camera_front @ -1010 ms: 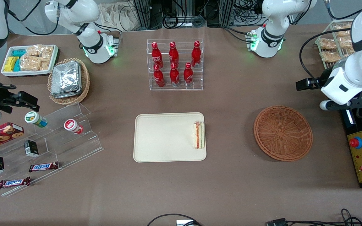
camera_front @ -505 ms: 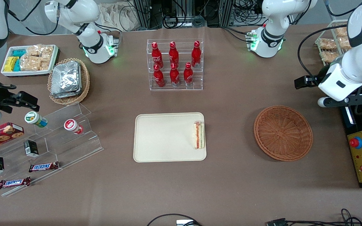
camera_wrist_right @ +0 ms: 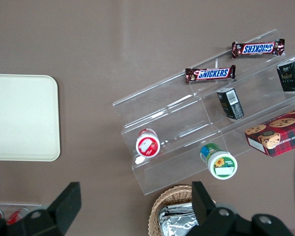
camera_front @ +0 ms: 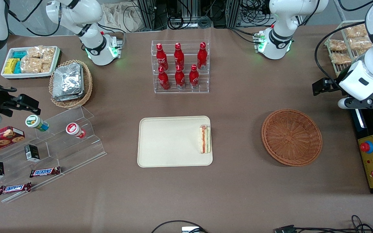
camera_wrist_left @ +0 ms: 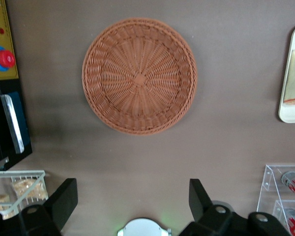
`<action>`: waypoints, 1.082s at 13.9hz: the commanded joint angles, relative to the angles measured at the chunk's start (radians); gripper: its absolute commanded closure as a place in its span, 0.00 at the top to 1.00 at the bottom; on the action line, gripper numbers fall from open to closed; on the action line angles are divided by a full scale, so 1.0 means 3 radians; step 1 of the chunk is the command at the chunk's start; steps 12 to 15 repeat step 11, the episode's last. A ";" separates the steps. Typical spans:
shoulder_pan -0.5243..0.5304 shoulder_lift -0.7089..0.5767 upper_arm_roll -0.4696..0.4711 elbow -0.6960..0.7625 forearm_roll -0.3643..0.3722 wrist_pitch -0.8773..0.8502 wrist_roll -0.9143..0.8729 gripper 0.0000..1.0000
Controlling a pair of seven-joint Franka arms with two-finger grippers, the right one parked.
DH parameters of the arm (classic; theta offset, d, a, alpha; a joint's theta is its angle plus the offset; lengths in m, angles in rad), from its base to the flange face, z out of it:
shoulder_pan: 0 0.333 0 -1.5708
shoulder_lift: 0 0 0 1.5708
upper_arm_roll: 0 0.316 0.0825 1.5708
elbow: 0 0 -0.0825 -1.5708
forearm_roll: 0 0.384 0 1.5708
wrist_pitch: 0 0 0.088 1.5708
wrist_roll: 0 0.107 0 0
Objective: Place sandwich from basket to tray
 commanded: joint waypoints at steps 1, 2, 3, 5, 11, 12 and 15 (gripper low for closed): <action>-0.0021 -0.0119 0.0001 -0.0145 0.0027 0.0109 0.0050 1.00; -0.0026 -0.0099 0.0006 -0.0140 0.0027 0.0093 0.0050 1.00; -0.0031 -0.0094 0.0006 -0.0140 0.0022 0.0088 0.0045 1.00; -0.0031 -0.0099 0.0006 -0.0140 0.0022 0.0078 0.0025 1.00; -0.0031 -0.0099 0.0011 -0.0140 0.0011 0.0078 0.0025 1.00; -0.0031 -0.0099 0.0011 -0.0140 0.0011 0.0078 0.0025 1.00; -0.0031 -0.0099 0.0011 -0.0140 0.0011 0.0078 0.0025 1.00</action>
